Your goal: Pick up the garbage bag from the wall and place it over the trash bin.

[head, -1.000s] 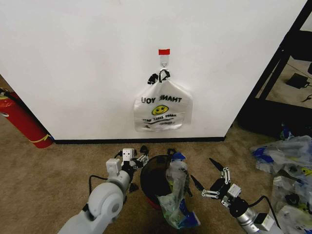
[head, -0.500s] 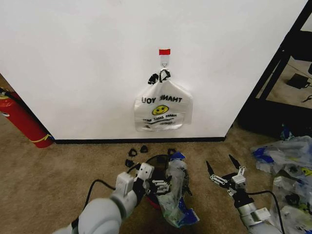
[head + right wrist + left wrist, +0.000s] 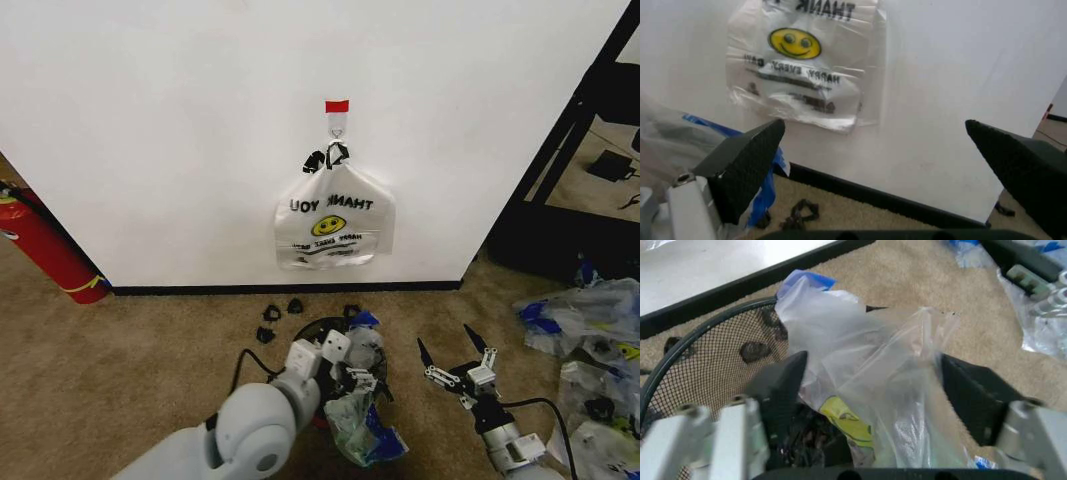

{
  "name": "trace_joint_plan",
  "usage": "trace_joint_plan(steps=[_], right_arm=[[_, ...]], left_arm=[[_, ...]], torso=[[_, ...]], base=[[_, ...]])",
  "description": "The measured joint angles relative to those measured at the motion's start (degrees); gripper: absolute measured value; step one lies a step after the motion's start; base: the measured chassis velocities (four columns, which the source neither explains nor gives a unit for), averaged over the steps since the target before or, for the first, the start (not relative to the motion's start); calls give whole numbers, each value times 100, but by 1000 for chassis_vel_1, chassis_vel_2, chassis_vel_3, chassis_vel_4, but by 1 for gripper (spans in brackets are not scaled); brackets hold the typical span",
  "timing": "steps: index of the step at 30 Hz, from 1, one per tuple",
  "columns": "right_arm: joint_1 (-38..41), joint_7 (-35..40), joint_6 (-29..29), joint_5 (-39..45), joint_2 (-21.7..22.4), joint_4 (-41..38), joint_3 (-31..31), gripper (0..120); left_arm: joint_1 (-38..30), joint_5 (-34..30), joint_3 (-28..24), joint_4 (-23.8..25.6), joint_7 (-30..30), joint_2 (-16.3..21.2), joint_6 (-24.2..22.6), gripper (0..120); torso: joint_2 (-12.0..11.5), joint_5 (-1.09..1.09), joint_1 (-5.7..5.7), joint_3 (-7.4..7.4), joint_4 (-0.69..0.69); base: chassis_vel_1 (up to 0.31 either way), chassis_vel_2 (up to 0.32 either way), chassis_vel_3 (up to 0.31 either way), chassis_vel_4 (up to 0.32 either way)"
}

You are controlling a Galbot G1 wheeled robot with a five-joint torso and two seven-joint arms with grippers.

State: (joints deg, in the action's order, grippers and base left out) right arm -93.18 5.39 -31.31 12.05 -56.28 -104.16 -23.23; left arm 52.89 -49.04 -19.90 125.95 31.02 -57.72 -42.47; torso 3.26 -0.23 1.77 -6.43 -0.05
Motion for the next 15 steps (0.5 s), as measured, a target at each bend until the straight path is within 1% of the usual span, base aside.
trace_joint_plan(steps=[4,5,7,8,11,12,13,14,15], right_arm=[[40,-22,-6,-3,-31,43,38,100],[64,-37,-7,-7,-37,69,62,100],[72,-43,-8,-8,-37,78,71,100],[111,-75,-9,-12,-37,123,102,100],[217,-141,-7,-31,-22,235,160,100],[267,-166,-2,-35,-14,268,182,100],[311,-190,12,-36,-4,295,204,100],[311,-190,12,-36,-4,295,204,100],[341,-206,28,-36,1,310,221,100]], left_arm=[[-107,-57,-13,-82,66,14,3,57],[-117,-94,17,-90,94,28,5,50],[-118,-108,34,-91,101,35,6,48],[-111,-172,121,-92,109,66,8,41],[-48,-338,323,-76,100,155,13,32],[-14,-371,395,-66,70,192,15,25],[17,-388,457,-61,36,224,16,22],[17,-388,457,-61,36,224,16,22],[41,-391,496,-59,20,237,18,17]], torso=[[0,0,0,0,0],[0,0,0,0,-1],[0,0,0,0,-1],[0,0,0,0,0],[0,0,0,0,0],[0,0,0,0,0],[0,0,0,0,1],[0,0,0,0,1],[0,0,0,0,1]], base=[[0,0,0,0],[0,0,0,0],[0,0,0,0],[0,0,0,0],[0,0,0,0],[0,0,0,0],[0,0,0,0],[0,0,0,0],[0,0,0,0]])
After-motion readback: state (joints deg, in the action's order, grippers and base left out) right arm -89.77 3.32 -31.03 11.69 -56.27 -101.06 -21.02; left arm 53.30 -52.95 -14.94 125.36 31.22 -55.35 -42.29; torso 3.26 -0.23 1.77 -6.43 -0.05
